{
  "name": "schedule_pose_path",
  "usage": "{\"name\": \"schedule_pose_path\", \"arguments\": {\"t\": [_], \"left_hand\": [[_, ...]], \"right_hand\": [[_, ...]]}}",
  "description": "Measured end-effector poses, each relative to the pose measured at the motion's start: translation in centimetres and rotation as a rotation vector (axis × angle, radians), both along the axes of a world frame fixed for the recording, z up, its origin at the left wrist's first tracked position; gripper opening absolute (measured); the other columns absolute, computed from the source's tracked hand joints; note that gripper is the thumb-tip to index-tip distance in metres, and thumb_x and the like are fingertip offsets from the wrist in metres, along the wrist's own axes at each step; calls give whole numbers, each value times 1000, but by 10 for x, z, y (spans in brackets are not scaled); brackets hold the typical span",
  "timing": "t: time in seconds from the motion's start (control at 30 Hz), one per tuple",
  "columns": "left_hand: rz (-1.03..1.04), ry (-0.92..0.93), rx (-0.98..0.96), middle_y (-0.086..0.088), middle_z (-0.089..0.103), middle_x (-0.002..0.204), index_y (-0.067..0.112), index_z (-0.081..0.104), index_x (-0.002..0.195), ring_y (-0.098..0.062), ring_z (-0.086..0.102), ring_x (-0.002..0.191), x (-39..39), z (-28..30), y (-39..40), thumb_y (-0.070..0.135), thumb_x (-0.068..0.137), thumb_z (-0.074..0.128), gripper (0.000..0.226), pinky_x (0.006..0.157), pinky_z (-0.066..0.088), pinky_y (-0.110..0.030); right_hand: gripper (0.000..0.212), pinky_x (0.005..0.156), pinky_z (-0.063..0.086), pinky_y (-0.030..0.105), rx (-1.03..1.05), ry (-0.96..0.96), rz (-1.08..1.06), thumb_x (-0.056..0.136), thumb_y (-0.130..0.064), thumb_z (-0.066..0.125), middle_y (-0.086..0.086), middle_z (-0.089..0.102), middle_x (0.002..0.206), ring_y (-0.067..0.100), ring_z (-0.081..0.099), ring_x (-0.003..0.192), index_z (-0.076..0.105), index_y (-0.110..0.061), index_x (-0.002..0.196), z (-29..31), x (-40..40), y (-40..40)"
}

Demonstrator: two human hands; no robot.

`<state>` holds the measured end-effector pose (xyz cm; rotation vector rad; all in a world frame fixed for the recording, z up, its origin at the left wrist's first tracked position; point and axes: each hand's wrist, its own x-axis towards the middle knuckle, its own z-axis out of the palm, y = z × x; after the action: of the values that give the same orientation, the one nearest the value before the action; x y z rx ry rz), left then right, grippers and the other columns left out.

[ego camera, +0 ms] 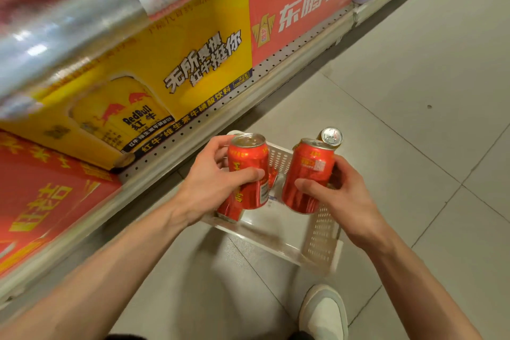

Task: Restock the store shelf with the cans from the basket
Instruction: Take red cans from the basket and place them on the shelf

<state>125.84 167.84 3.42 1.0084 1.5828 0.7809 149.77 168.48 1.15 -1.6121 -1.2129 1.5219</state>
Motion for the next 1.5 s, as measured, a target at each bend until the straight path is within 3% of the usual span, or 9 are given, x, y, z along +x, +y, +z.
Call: {"name": "schedule_pose_path", "arguments": {"t": [0.2,0.37,0.6,0.8,0.9,1.0,1.17,1.37,1.5], "left_hand": [[105,-28,55,6,73,116,26,64,122,-11,67,112,21,144,-16,38,54,92,74,103,52,-39],[190,-53,129,9,74,112,26,65,119,-8,68,108,38,304,-24,41,55,87,69,91,53,-25],[303,-40,195,4,75,113,26,64,124,-14,70,108,41,530,-50,43,59,88,72,97,53,-37],[412,-16,297,7,76,102,22,66,116,-6,71,92,25,674,-87,44,59,85,64,81,51,-18],[485,-24,357,8,77,101,22,65,116,-3,70,91,9,720,-109,44,58,84,65,81,50,-16],[539,-8,427,7,77,103,22,65,119,-4,71,93,-14,753,-134,43,59,84,67,82,50,-16],[603,50,525,4,77,108,24,65,122,-12,71,101,-69,790,-188,44,60,85,68,92,53,-28],[668,137,604,16,77,105,28,66,120,-1,71,99,-148,828,-259,45,57,86,68,85,51,-12],[692,207,636,17,76,105,32,64,121,0,70,99,-201,845,-297,51,55,86,72,86,52,-16]], "right_hand": [[55,89,57,30,30,32,27,75,-20,88,-2,76,112,13,71,106,65,-23,125,147,13,1],[60,78,57,16,51,66,62,76,-22,86,-6,74,115,5,70,106,61,-24,131,303,19,1],[55,75,57,17,86,63,134,78,-17,86,-11,75,107,1,70,99,62,-30,125,528,16,-7],[49,71,55,14,125,129,250,77,-10,85,-7,75,103,0,71,92,66,-28,118,670,-10,-12],[47,72,54,12,161,159,300,78,-6,84,-13,77,98,-3,70,91,66,-28,116,720,-32,-18],[53,79,54,18,222,167,339,76,-17,87,-16,76,105,-1,69,100,65,-32,122,756,-60,-31],[46,74,55,17,293,186,380,75,-16,86,-12,76,101,3,71,94,67,-31,114,800,-117,-68],[50,70,55,14,346,184,441,77,-12,86,-12,77,97,-1,71,88,64,-25,119,835,-200,-123],[55,69,53,10,414,175,483,77,-12,87,-4,76,102,-3,71,88,62,-20,126,850,-254,-153]]}}
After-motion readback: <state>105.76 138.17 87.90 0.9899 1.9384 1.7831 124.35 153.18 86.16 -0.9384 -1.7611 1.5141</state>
